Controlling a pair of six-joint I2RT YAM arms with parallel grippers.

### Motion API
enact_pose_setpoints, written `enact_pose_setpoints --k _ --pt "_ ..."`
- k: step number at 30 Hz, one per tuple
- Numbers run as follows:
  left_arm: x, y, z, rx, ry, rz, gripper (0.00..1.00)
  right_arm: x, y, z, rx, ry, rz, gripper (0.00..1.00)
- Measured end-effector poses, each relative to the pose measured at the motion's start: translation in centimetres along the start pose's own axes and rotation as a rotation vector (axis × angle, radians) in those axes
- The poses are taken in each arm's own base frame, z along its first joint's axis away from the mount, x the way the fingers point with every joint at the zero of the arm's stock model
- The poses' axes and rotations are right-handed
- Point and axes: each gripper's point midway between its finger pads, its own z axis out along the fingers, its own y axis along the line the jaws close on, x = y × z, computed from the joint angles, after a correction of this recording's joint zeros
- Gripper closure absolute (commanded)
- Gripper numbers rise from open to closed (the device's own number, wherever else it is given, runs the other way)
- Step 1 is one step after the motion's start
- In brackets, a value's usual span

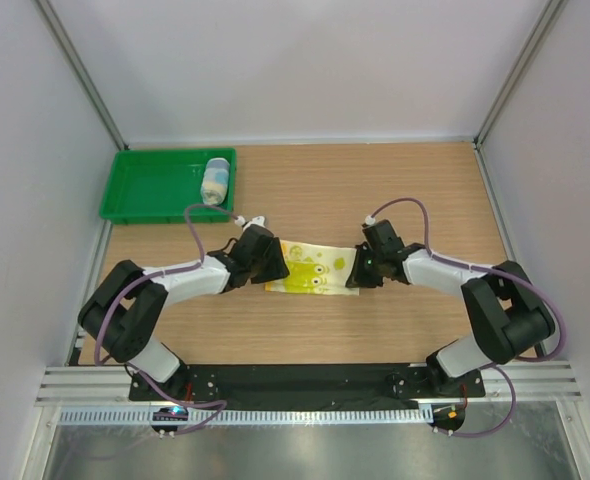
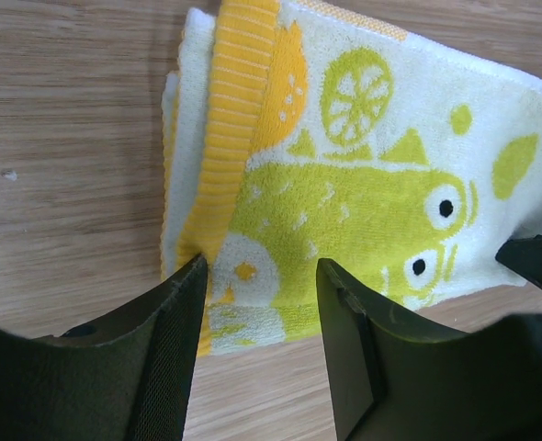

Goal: Roll the towels
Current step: Fold the towel

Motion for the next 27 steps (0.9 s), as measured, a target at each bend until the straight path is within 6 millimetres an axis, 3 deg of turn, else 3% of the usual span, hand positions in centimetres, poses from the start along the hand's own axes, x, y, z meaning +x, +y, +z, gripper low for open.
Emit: enact_pose_setpoints --k 6,12,16,18,21,27 --pt "-1.3 0.8 0.0 -0.009 -0.008 -0.024 0.46 0.7 0.2 -0.1 -0.016 -0.004 0.044 0.99" --pt "-6.3 2.6 0.5 -0.077 -0.046 -0.034 0.47 4.0 2.1 -0.6 -0.052 0.047 0.014 0.93" --pt "-9.4 1.4 1.4 -0.084 -0.065 -0.009 0.49 6.5 3.8 -1.0 -0.071 0.119 -0.045 0.78" --pt "-10.4 0.6 1.2 -0.073 -0.077 0.005 0.48 6.9 4.1 -1.4 -0.063 0.141 -0.059 0.66" --pt "-10.8 -0.2 -0.6 -0.064 -0.096 0.015 0.48 5.7 4.4 -2.5 -0.025 0.125 -0.088 0.61" --pt "-9.1 -1.5 -5.7 -0.013 -0.131 0.016 0.47 -0.4 6.5 -4.9 -0.020 -0.015 -0.128 0.66"
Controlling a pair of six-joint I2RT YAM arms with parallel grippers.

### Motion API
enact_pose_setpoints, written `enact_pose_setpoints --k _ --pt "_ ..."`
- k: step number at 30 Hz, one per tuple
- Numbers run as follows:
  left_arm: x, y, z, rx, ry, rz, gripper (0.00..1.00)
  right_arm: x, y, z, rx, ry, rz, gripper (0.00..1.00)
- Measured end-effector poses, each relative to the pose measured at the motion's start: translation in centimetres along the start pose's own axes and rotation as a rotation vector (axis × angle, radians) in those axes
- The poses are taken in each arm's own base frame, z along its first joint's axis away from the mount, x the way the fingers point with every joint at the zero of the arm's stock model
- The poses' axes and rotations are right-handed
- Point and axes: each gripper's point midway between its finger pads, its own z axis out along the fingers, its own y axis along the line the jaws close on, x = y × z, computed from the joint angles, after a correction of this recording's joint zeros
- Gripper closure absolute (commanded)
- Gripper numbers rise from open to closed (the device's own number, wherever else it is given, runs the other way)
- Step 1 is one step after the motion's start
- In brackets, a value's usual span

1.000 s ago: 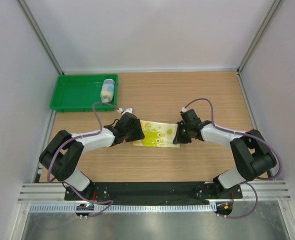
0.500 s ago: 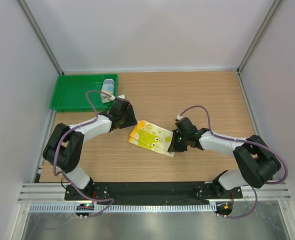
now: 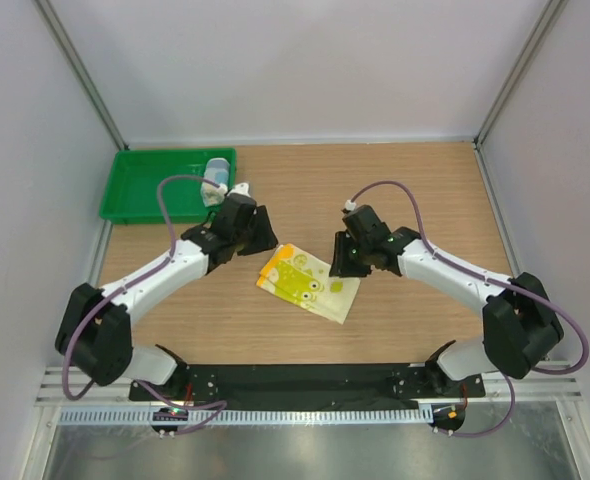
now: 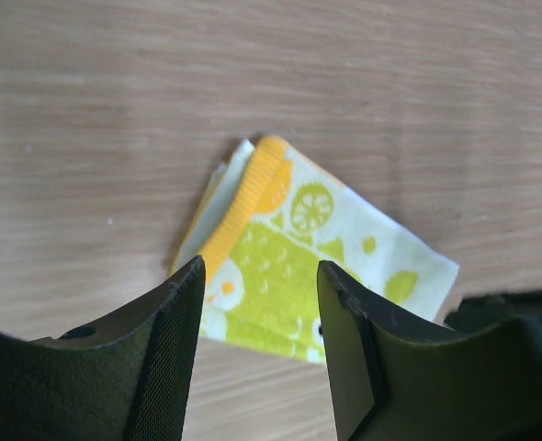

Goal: Roll the towels
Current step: Fold the towel

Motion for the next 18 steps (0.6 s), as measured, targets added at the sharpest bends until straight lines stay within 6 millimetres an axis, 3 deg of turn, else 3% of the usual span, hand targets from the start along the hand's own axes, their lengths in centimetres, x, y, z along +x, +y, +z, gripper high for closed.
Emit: enact_pose_setpoints --k 2,5,8,12,18 --pt "1.4 -0.4 -1.1 0.022 0.008 -0.005 0.47 -1.6 -0.7 0.0 0.019 -0.029 0.010 0.68" --pt "4.4 -0.1 -1.1 0.022 0.064 -0.013 0.46 -2.1 -2.7 1.2 0.078 -0.015 0.030 0.70" --pt "7.1 0.9 -0.3 -0.009 0.131 -0.023 0.46 -1.1 -4.5 2.8 0.132 0.037 0.034 0.72" --pt "8.9 1.6 1.6 -0.044 0.187 -0.044 0.47 1.7 -6.3 4.1 0.176 0.109 0.037 0.73" --pt "10.5 2.5 4.0 -0.087 0.244 -0.043 0.47 2.3 -6.4 4.1 0.145 0.083 0.045 0.73"
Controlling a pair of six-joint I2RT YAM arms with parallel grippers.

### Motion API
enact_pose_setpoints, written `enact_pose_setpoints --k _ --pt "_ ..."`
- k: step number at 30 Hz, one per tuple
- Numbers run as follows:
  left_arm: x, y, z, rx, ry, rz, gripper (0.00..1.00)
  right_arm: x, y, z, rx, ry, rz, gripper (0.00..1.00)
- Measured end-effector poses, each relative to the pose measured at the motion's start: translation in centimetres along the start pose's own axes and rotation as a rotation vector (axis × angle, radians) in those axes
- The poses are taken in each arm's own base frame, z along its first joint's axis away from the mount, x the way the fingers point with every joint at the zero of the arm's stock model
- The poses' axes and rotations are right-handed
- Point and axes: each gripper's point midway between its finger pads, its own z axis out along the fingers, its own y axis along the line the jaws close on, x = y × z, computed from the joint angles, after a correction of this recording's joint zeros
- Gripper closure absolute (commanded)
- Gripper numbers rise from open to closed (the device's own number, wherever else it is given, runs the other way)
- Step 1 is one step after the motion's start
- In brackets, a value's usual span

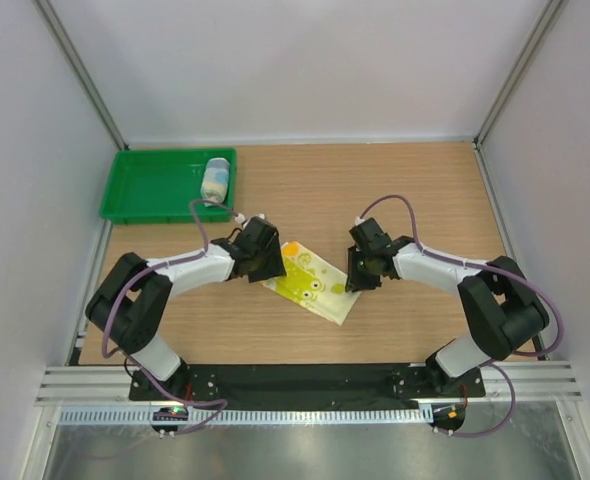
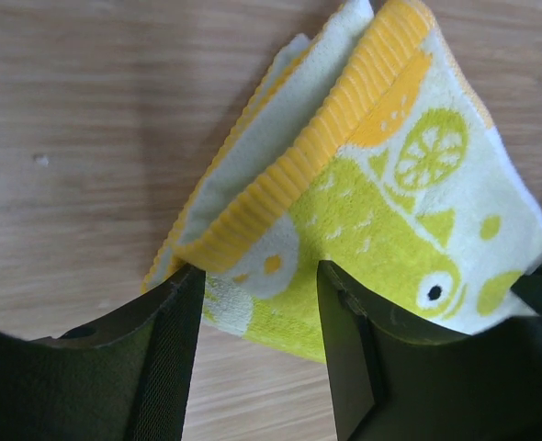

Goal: Roll the towels
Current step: Fold the towel

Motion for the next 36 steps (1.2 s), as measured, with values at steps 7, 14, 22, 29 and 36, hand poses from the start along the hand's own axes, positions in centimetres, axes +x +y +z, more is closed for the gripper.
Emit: enact_pose_setpoints --k 7,14,22,29,36 --pt "-3.8 -0.4 1.8 0.004 -0.041 -0.021 0.48 0.9 1.0 -0.1 -0.074 0.001 0.032 0.73" --pt "-7.5 0.4 3.1 -0.020 -0.080 -0.011 0.48 1.0 4.1 0.8 -0.205 0.030 0.054 0.74" --pt "-12.3 -1.2 2.8 -0.041 -0.148 0.042 0.43 0.3 7.8 1.6 -0.360 0.052 0.082 0.58" --pt "-13.7 -0.4 -1.4 -0.132 -0.232 0.114 0.40 0.3 7.7 -1.0 -0.323 0.009 0.041 0.39" --pt "-11.3 -2.9 -8.4 -0.124 -0.373 0.270 0.40 -2.5 7.9 -4.4 -0.318 -0.137 -0.002 0.37"
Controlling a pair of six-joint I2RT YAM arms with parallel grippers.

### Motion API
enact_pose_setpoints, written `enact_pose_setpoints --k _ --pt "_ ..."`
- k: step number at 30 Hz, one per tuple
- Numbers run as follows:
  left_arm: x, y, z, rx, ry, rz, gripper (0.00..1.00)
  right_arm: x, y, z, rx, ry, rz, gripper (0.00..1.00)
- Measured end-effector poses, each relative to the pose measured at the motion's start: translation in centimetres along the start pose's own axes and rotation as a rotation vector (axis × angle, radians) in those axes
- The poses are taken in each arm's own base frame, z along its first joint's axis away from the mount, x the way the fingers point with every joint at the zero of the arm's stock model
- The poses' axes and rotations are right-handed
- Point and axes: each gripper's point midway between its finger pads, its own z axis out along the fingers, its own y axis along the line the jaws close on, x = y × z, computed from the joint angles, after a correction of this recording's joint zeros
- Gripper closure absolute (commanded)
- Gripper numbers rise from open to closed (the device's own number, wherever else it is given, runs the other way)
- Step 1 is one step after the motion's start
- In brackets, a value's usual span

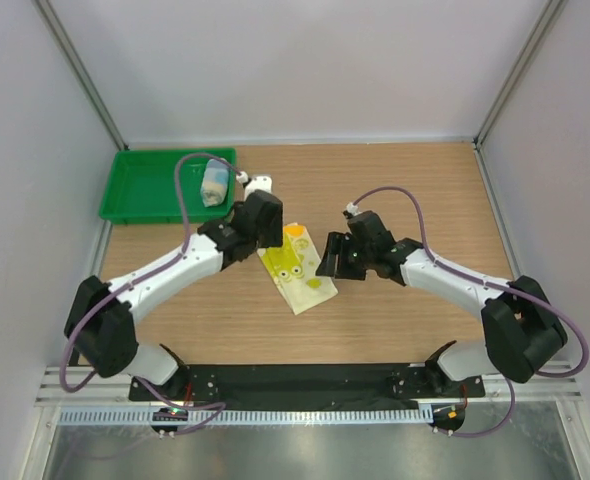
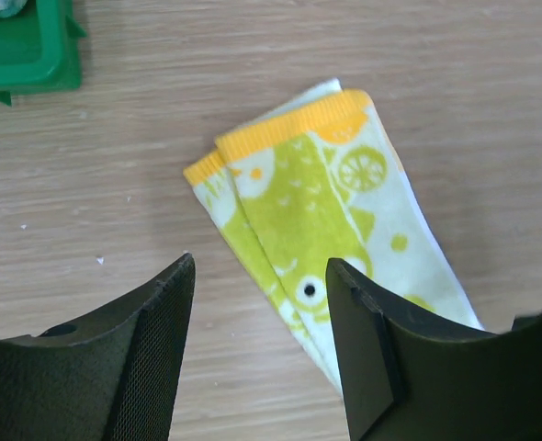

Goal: Roll the towels
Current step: Fold the towel, then roll the towel

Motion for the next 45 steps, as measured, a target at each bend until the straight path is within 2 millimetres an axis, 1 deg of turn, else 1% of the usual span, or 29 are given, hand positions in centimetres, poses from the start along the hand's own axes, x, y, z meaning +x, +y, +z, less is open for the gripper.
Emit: enact_pose_setpoints --k 3,6,8,9,11,12,15,18,20,24,28,35,38,41,42,45 --pt "2.2 -1.9 -2.8 0.035 -0.036 0.100 0.40 -0.4 -0.8 -0.4 0.043 -0.026 -0.004 0.37" --pt "5.4 -3.1 -4.3 0.049 -0.044 0.200 0.41 -0.6 -1.8 -1.0 0.092 -0.061 -0.011 0.37" --pt "8.1 -3.5 -4.7 0.058 -0.031 0.275 0.41 -0.7 -2.9 -1.7 0.136 -0.091 -0.014 0.37" --pt "9.4 -3.6 -4.8 0.064 -0.024 0.314 0.43 -0.7 -3.4 -2.1 0.159 -0.104 -0.014 0.37" --pt "11.6 -3.7 -5.0 0.073 -0.006 0.387 0.43 -0.7 -4.6 -3.0 0.213 -0.130 -0.010 0.37" --pt "12.4 -4.0 -5.2 0.082 -0.002 0.420 0.44 -0.7 -5.1 -3.3 0.235 -0.138 -0.010 0.37" --pt "13.9 -5.5 -5.6 0.118 -0.008 0.495 0.44 -0.8 -6.5 -4.4 0.306 -0.165 -0.006 0.37" --pt "15.8 -7.0 -5.7 0.151 -0.003 0.573 0.44 -0.6 -7.7 -5.0 0.355 -0.174 -0.004 0.37" --pt "17.0 -7.7 -5.6 0.168 0.012 0.624 0.43 -0.4 -8.3 -5.3 0.381 -0.173 -0.003 0.37" --pt "18.6 -8.2 -5.2 0.185 0.048 0.677 0.43 -0.1 -9.1 -5.5 0.412 -0.169 -0.002 0.37" --pt "19.6 -8.3 -4.4 0.173 0.075 0.719 0.44 0.2 -9.6 -5.6 0.427 -0.161 0.001 0.37" --pt "20.5 -8.6 -3.5 0.162 0.100 0.771 0.44 0.3 -10.0 -5.6 0.435 -0.156 0.003 0.37" --pt "20.6 -8.8 -3.2 0.160 0.103 0.784 0.46 0.5 -10.2 -5.6 0.440 -0.152 0.005 0.37" --pt "20.7 -8.8 -3.0 0.157 0.103 0.789 0.52 0.4 -10.3 -5.6 0.442 -0.153 0.006 0.37" --pt "20.7 -8.9 -2.9 0.158 0.103 0.786 0.56 0.4 -10.4 -5.6 0.443 -0.154 0.007 0.37" --pt "20.6 -8.9 -2.7 0.161 0.107 0.778 0.59 0.4 -10.5 -5.6 0.445 -0.153 0.006 0.37"
